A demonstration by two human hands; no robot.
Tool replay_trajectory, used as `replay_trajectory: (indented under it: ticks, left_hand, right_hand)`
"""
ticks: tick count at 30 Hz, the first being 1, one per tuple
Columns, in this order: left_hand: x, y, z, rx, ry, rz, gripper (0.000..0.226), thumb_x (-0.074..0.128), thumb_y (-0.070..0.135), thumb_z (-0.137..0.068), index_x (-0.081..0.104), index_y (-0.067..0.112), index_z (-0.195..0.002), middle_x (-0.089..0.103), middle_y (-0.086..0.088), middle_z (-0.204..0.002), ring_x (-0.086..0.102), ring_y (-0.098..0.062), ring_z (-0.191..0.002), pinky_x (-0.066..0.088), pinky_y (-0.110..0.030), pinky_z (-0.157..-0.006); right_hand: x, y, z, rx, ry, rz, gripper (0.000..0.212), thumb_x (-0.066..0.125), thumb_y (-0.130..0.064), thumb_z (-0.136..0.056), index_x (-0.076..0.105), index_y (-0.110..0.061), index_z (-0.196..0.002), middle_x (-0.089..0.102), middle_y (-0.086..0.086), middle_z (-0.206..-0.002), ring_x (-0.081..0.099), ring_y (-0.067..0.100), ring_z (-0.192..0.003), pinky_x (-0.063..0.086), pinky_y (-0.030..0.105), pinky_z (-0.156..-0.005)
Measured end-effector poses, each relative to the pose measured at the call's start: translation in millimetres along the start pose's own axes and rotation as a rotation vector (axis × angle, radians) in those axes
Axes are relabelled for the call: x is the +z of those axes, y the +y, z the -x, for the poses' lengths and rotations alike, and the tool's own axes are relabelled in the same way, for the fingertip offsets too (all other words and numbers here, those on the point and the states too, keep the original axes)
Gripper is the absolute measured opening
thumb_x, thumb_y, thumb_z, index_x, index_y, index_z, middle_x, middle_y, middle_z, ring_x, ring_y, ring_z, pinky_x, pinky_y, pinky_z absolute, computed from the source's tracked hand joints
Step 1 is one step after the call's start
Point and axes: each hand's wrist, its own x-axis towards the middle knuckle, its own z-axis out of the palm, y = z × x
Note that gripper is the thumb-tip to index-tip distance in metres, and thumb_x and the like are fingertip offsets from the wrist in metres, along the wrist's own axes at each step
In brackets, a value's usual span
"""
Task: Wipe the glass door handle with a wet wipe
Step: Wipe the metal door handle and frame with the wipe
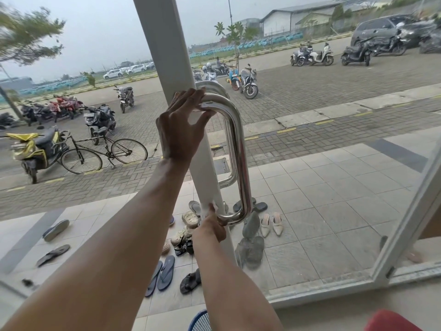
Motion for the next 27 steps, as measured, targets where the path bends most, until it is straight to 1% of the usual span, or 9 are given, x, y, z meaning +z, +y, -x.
replay_trajectory:
  ticks: [5, 8, 11, 14, 16, 19, 21, 24, 27]
  left_hand:
    - [0.9, 2.3, -1.0, -0.001, 0.022, 0.01, 0.044, 0.078, 0.044, -0.084, 0.074, 0.015, -0.118, 0.073, 0.002, -0.119, 0.068, -0.012, -0.112, 0.055, -0.032, -0.093]
    - [1.1, 2.4, -0.6, 0.0, 0.027, 0.012, 0.044, 0.079, 0.043, -0.084, 0.075, 0.015, -0.117, 0.073, 0.003, -0.118, 0.068, -0.012, -0.111, 0.056, -0.031, -0.092]
    - [1.2, 3.0, -0.3, 0.003, 0.034, 0.011, 0.044, 0.079, 0.042, -0.084, 0.075, 0.014, -0.117, 0.073, 0.002, -0.118, 0.068, -0.013, -0.111, 0.055, -0.032, -0.093]
    - [3.3, 2.2, 0.7, -0.002, 0.039, 0.013, 0.044, 0.079, 0.043, -0.084, 0.075, 0.014, -0.116, 0.073, 0.001, -0.117, 0.069, -0.014, -0.11, 0.055, -0.032, -0.093]
    - [3.6, 2.1, 1.3, -0.001, 0.04, 0.009, 0.044, 0.079, 0.043, -0.084, 0.075, 0.014, -0.117, 0.073, 0.001, -0.118, 0.068, -0.014, -0.111, 0.055, -0.032, -0.094]
    - [2.4, 3.9, 1.4, -0.003, 0.046, 0.011, 0.045, 0.078, 0.044, -0.085, 0.074, 0.013, -0.117, 0.073, -0.001, -0.118, 0.067, -0.014, -0.113, 0.053, -0.031, -0.099]
    - [1.5, 5.4, 1.4, 0.005, 0.045, 0.011, 0.045, 0.077, 0.044, -0.085, 0.074, 0.012, -0.117, 0.073, -0.001, -0.118, 0.067, -0.014, -0.113, 0.052, -0.03, -0.1]
    - [0.2, 5.0, 0.3, 0.018, 0.038, -0.002, 0.045, 0.077, 0.045, -0.085, 0.075, 0.013, -0.117, 0.073, -0.001, -0.118, 0.067, -0.015, -0.113, 0.053, -0.033, -0.099]
    - [-0.6, 5.0, 0.1, 0.013, 0.041, 0.002, 0.045, 0.077, 0.044, -0.086, 0.074, 0.013, -0.118, 0.073, 0.0, -0.118, 0.067, -0.015, -0.114, 0.052, -0.031, -0.101]
  right_hand:
    - [-2.2, 4.1, -5.6, -0.03, 0.017, -0.028, 0.033, 0.088, -0.033, -0.066, 0.068, -0.011, -0.078, 0.072, 0.002, -0.08, 0.069, 0.023, -0.077, 0.053, 0.033, -0.077]
    - [-4.7, 2.0, -11.2, 0.009, -0.022, -0.061, 0.031, 0.085, -0.027, -0.068, 0.062, -0.011, -0.078, 0.067, 0.003, -0.079, 0.065, 0.022, -0.072, 0.051, 0.033, -0.067]
    - [-1.5, -3.1, -9.2, 0.075, -0.077, -0.101, 0.041, 0.089, -0.026, -0.067, 0.055, -0.008, -0.081, 0.071, 0.01, -0.091, 0.064, 0.019, -0.067, 0.05, 0.03, -0.058]
    - [-0.1, -12.4, -10.0, 0.144, -0.129, -0.167, 0.053, 0.09, -0.027, -0.069, 0.045, -0.005, -0.084, 0.065, 0.007, -0.092, 0.068, 0.022, -0.079, 0.059, 0.032, -0.069]
    - [-1.5, -15.3, -11.4, 0.155, -0.154, -0.163, 0.053, 0.089, -0.026, -0.071, 0.042, -0.004, -0.078, 0.061, 0.003, -0.085, 0.067, 0.021, -0.08, 0.057, 0.032, -0.077]
    - [-0.6, -11.8, -9.6, 0.138, -0.204, -0.081, 0.051, 0.093, -0.022, -0.061, 0.046, -0.007, -0.074, 0.061, 0.004, -0.069, 0.058, 0.014, -0.055, 0.049, 0.028, -0.058]
    - [-2.0, -6.1, -12.9, 0.12, -0.188, -0.059, 0.043, 0.085, -0.024, -0.06, 0.047, -0.011, -0.075, 0.058, 0.001, -0.061, 0.05, 0.013, -0.045, 0.044, 0.026, -0.052]
    - [-3.8, -2.4, -11.9, 0.043, -0.18, -0.002, 0.024, 0.076, -0.022, -0.074, 0.054, -0.021, -0.084, 0.059, -0.013, -0.061, 0.051, 0.002, -0.041, 0.042, 0.016, -0.046]
    - [-4.1, -15.5, -12.3, 0.103, -0.165, -0.055, 0.033, 0.077, -0.01, -0.073, 0.044, -0.009, -0.077, 0.06, 0.002, -0.065, 0.053, 0.01, -0.047, 0.037, 0.013, -0.033]
